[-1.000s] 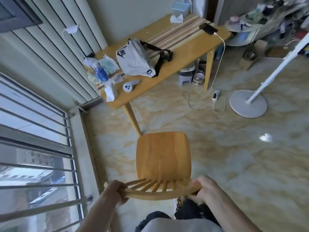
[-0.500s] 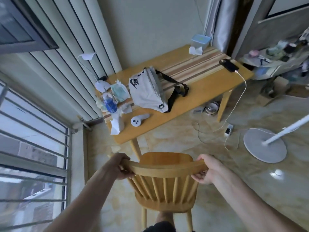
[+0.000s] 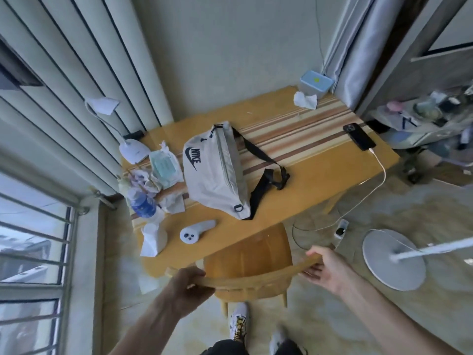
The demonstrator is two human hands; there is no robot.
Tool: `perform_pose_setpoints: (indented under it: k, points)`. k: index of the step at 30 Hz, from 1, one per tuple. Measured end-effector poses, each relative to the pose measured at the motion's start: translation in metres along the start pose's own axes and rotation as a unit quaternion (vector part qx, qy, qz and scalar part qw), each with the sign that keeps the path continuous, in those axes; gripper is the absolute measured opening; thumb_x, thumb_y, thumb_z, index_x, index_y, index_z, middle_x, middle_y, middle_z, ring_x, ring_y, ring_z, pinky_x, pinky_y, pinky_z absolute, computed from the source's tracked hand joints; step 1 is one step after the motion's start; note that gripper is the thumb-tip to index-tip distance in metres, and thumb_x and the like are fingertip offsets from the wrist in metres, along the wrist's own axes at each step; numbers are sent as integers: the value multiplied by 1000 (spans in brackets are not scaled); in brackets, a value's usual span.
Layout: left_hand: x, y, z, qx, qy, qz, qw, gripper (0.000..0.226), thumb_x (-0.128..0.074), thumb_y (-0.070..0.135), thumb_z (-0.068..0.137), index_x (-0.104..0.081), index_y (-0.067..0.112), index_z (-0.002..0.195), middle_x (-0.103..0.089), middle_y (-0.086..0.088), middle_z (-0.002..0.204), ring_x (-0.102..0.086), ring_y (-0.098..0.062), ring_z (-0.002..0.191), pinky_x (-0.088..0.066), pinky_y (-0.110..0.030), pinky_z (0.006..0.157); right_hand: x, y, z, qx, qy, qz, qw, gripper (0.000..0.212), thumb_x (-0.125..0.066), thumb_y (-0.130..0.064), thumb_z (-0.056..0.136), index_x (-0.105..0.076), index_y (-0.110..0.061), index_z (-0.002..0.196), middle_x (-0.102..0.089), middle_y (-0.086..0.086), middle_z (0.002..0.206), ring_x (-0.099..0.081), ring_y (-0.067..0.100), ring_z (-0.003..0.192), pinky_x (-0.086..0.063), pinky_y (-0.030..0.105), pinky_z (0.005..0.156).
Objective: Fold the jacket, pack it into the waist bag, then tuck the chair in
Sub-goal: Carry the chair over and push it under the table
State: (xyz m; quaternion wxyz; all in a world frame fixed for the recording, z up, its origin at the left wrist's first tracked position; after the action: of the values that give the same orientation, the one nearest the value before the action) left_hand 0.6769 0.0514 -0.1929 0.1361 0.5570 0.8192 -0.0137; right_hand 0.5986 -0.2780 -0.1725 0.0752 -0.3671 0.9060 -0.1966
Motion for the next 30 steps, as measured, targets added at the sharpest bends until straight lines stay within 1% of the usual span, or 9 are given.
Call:
perform_pose_setpoints:
  k: [2,5,9,14,17,22,25,27,30]
  points:
    - [-14,-4,19,-7,-13,-34,999,19,-45,-7,93,-48,5,79,-48,-17,81,-52,-32,75,-56,-43,83,-2,-19,16,15,-10,-13,1000,5,-58,-1,93,-56,-2,89,-64,24,97,-66,35,90,-56,45,74]
    - [-39,-4,44,-21,-14,-63,998,11,-46,-8,93,-54,-1,94,-55,-22,98,-56,-35,85,-62,-47,58,-7,-47,46,30,-34,-20,999,10,-53,1,97,-57,-1,89,-64,21,97,-67,33,93,-55,46,84]
    - [-66,-9,75,-38,22,-79,996,16,-49,-10,94,-53,-2,107,-54,-22,102,-55,-34,88,-61,-49,67,-12,-83,87,33,-58,-49,997,10,-51,4,97,-57,-1,92,-65,18,92,-66,34,98,-46,53,110]
    - [-93,-16,89,-78,73,-72,992,11,-50,-10,94,-53,-1,99,-55,-21,95,-57,-32,84,-63,-37,49,-3,-117,122,26,-64,-72,995,15,-53,8,94,-57,-2,83,-67,22,88,-66,34,90,-50,53,101]
    - [-103,-17,95,-92,118,-58,987,7,-53,-7,96,-53,0,97,-56,-19,92,-58,-28,81,-60,-41,59,12,-119,142,7,-70,-70,995,10,-56,8,92,-59,-2,89,-69,24,99,-68,33,93,-55,44,86]
    - [-105,-23,88,-122,183,-48,974,5,-56,-1,99,-57,1,95,-56,-18,89,-58,-27,77,-53,-38,67,17,-117,150,-20,-78,-94,992,6,-61,4,91,-61,-2,90,-68,26,112,-65,39,110,-49,51,107]
    - [-111,-23,74,-151,189,-44,969,14,-51,-7,99,-57,0,89,-59,-19,90,-59,-27,79,-54,-39,73,17,-120,149,-27,-52,-105,993,4,-63,2,91,-62,1,94,-66,27,111,-64,37,103,-56,45,93]
    - [-111,-25,64,-159,179,-31,970,11,-52,-10,95,-60,-4,92,-64,-22,96,-64,-29,85,-57,-37,75,19,-126,145,-24,-27,-120,992,21,-66,0,91,-61,5,110,-65,27,112,-64,36,99,-58,40,74]
    - [-106,-31,45,-166,166,-5,972,13,-58,-10,89,-66,-6,98,-69,-22,98,-69,-32,96,-63,-30,63,21,-136,118,5,-12,-155,988,37,-69,-4,91,-57,4,125,-64,26,117,-65,37,101,-60,43,76]
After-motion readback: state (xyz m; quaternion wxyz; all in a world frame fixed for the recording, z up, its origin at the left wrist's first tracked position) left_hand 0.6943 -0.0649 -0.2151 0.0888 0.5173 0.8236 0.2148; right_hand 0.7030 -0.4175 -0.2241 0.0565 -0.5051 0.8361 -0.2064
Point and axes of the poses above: each hand's wrist, its own z-axis towards the middle knuckle, its own x-axis out of the back of the hand, y = z × x, the point moved 7 cm from there along z, towards the middle knuckle
